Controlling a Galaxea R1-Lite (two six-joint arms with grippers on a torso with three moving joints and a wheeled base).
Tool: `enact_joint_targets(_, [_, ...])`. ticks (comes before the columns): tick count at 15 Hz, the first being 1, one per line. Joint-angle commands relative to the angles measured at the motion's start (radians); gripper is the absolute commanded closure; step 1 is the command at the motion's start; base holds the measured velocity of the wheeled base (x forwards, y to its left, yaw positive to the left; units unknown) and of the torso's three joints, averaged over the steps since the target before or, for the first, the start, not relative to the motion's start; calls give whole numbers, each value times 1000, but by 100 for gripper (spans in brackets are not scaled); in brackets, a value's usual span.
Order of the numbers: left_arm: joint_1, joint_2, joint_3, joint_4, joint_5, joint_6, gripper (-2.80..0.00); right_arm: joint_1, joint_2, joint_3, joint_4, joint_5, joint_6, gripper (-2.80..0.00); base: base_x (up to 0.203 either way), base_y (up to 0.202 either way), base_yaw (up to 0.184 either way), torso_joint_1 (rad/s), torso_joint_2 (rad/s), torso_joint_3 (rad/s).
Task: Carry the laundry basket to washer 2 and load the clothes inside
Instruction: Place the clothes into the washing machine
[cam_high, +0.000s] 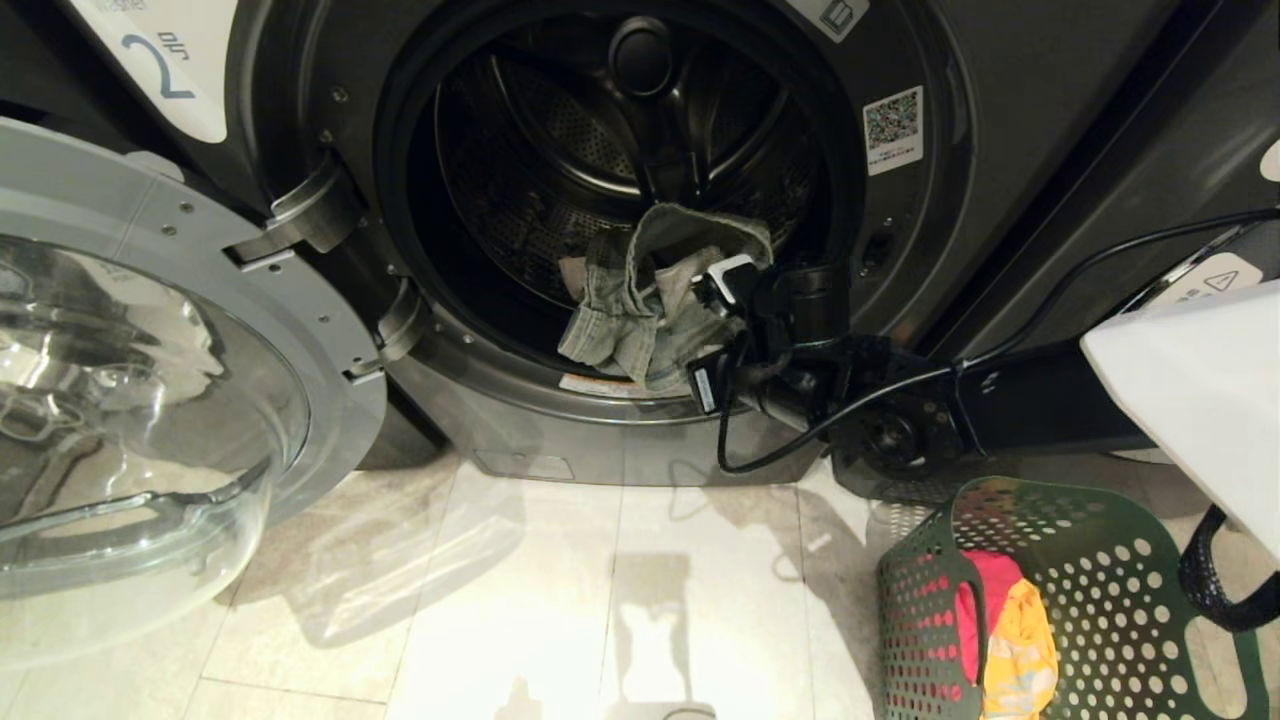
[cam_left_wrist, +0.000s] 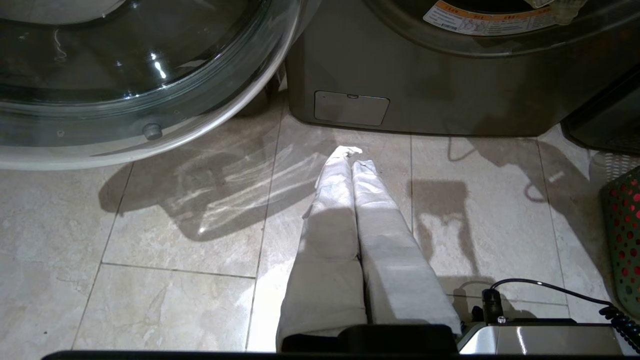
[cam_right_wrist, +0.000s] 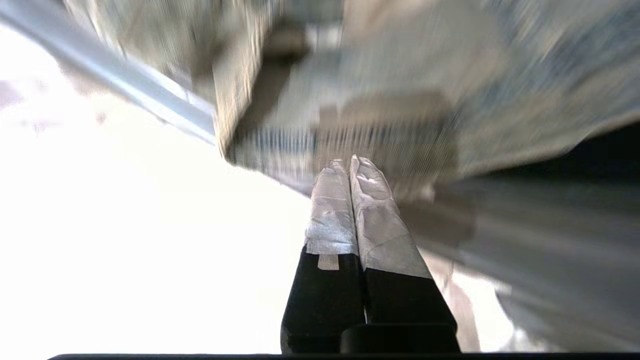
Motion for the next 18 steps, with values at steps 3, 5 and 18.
enact_joint_targets(3, [0,0,11,-1,0,0,0,-6,105,-42,29,-9,-11,0,0,0,0,0,0,0])
enact_joint_targets(5, [0,-1,11,-1,0,0,0,-13,162,-110,50,-43,-27,0,0,0,0,0,0,0])
enact_joint_targets(18, [0,0,11,-1,0,0,0,-30,303,-444,-128,-92,-16,0,0,0,0,0,0,0])
